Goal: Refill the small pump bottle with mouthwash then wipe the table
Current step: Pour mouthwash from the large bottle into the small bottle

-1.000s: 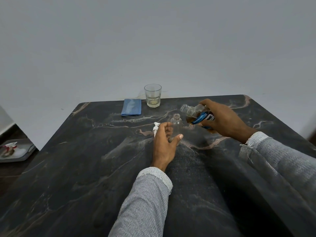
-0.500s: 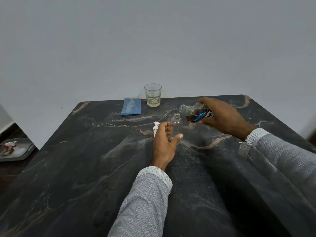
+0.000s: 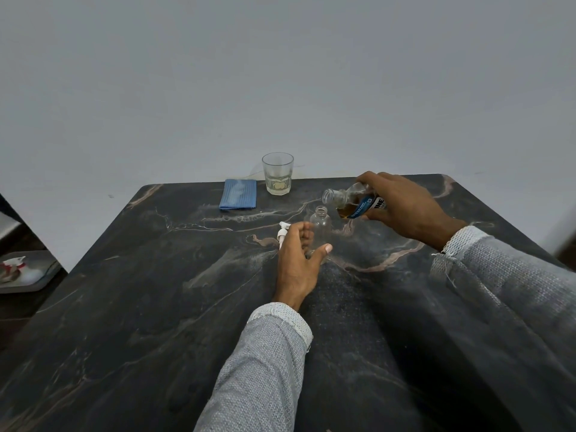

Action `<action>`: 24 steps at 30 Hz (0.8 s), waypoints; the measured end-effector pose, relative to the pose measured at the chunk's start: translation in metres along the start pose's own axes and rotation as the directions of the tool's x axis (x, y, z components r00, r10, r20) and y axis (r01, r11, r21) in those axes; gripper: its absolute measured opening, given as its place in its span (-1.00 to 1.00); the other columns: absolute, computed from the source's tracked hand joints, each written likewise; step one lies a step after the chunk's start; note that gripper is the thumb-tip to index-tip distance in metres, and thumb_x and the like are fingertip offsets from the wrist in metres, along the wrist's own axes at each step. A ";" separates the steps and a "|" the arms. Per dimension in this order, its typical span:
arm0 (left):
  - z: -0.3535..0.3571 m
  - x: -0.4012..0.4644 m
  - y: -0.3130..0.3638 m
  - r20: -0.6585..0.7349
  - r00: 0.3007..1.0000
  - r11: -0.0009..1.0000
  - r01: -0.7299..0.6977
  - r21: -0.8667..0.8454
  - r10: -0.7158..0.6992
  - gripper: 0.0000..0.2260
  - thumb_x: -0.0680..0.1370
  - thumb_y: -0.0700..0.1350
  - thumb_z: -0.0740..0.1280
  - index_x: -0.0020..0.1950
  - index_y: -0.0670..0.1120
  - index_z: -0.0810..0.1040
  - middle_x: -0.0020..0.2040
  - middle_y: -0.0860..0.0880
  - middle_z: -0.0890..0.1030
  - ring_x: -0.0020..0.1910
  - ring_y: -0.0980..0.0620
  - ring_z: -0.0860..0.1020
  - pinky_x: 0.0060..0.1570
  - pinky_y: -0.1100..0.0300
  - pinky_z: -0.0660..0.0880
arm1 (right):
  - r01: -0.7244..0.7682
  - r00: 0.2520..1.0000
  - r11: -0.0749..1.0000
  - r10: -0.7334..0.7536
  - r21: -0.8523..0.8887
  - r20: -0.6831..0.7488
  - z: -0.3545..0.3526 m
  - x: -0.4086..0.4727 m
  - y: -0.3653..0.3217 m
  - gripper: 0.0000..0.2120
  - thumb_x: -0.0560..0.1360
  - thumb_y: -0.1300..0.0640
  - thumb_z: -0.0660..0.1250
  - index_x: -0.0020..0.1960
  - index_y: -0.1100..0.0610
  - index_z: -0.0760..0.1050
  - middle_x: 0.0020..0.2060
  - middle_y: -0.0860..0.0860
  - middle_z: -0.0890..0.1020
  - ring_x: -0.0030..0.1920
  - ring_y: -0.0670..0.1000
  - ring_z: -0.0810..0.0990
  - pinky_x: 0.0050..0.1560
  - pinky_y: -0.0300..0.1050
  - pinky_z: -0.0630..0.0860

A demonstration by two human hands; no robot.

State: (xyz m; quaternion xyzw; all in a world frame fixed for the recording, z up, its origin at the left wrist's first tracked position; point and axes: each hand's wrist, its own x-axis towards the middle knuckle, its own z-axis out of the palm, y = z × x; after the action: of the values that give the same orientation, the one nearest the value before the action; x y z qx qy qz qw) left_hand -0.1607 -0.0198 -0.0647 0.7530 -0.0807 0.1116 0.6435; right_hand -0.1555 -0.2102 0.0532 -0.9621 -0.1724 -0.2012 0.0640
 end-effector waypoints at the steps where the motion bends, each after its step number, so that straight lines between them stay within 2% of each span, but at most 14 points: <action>1: 0.000 0.000 0.000 -0.001 1.000 1.000 0.001 -0.001 -0.001 -0.60 0.45 -0.12 0.48 0.18 0.10 0.40 0.12 0.08 0.52 0.13 0.13 0.52 0.02 0.34 0.47 | 0.003 1.000 1.000 -0.003 -0.005 0.001 -0.001 0.000 0.000 -0.47 0.41 0.09 0.50 0.31 0.07 0.38 0.12 0.09 0.60 0.06 0.13 0.56 -0.10 -0.09 0.43; 4: 0.000 0.000 -0.001 0.000 1.000 1.000 0.001 -0.002 -0.001 -0.60 0.45 -0.12 0.48 0.18 0.10 0.40 0.12 0.07 0.52 0.13 0.11 0.52 0.06 0.28 0.49 | 0.016 1.000 1.000 -0.016 -0.017 -0.005 -0.003 0.000 -0.002 -0.48 0.41 0.10 0.50 0.30 0.08 0.39 0.11 0.10 0.60 0.05 0.13 0.56 -0.06 -0.02 0.49; 12: 0.000 0.000 -0.001 -0.002 1.000 1.000 -0.001 -0.005 0.001 -0.60 0.45 -0.12 0.48 0.18 0.10 0.39 0.13 0.06 0.53 0.11 0.14 0.52 0.00 0.36 0.46 | 0.039 0.999 0.998 -0.039 -0.049 -0.009 -0.006 0.002 -0.003 -0.50 0.41 0.09 0.50 0.29 0.07 0.40 0.08 0.10 0.61 0.02 0.14 0.56 -0.06 0.03 0.53; 18: -0.001 0.001 -0.001 -0.003 1.000 1.000 -0.003 0.000 0.003 -0.59 0.44 -0.12 0.49 0.19 0.10 0.39 0.12 0.07 0.53 0.11 0.14 0.52 -0.01 0.37 0.45 | 0.054 0.998 0.997 -0.055 -0.062 -0.011 -0.005 0.003 -0.003 -0.49 0.41 0.08 0.50 0.29 0.08 0.40 0.09 0.10 0.61 0.02 0.13 0.56 -0.08 -0.07 0.44; 24: -0.001 0.001 0.000 -0.006 1.000 1.000 -0.009 -0.007 0.009 -0.60 0.44 -0.12 0.49 0.18 0.11 0.40 0.11 0.10 0.52 0.10 0.14 0.52 -0.03 0.36 0.46 | 0.040 0.999 0.997 -0.041 -0.061 -0.006 -0.007 0.004 -0.004 -0.48 0.42 0.09 0.49 0.31 0.08 0.39 0.12 0.11 0.60 0.06 0.14 0.56 -0.05 -0.02 0.48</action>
State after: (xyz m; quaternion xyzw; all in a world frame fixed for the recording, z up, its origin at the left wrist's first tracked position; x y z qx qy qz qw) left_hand -0.1601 -0.0188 -0.0648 0.7501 -0.0824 0.1165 0.6457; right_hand -0.1558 -0.2063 0.0618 -0.9592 -0.1854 -0.2112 0.0314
